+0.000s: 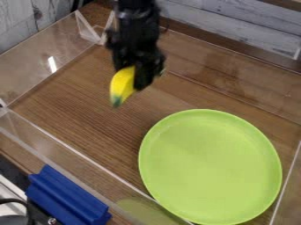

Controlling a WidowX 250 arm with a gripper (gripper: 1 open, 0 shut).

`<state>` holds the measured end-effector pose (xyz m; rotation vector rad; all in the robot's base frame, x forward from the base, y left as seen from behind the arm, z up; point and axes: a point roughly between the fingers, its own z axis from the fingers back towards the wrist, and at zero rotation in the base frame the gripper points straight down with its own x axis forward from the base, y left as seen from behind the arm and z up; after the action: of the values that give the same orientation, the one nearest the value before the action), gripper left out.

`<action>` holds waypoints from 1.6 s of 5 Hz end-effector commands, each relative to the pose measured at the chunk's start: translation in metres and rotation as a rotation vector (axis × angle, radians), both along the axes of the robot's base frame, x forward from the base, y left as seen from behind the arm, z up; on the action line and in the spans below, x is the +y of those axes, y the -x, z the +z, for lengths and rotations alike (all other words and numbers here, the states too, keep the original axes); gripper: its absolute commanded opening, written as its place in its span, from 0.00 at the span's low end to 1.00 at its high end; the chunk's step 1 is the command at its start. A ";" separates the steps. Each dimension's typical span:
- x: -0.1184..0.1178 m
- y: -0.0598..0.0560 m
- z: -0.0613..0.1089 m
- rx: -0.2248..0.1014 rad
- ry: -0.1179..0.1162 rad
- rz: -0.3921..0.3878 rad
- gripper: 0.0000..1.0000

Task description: Put the banana in the green plate

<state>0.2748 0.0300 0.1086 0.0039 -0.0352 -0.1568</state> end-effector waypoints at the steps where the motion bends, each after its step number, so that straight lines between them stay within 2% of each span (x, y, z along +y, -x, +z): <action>1: -0.028 -0.005 0.039 -0.081 -0.014 0.012 0.00; 2: -0.052 0.004 0.053 -0.102 -0.015 0.047 0.00; 3: -0.069 0.015 0.058 -0.112 -0.015 0.075 0.00; 5: -0.121 0.040 0.057 -0.109 -0.006 0.096 0.00; 7: -0.176 0.055 0.040 -0.121 -0.012 0.090 0.00; 8: -0.184 0.062 0.028 -0.134 -0.012 0.065 0.00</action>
<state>0.2116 -0.1513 0.1294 0.0407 -0.1400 -0.0852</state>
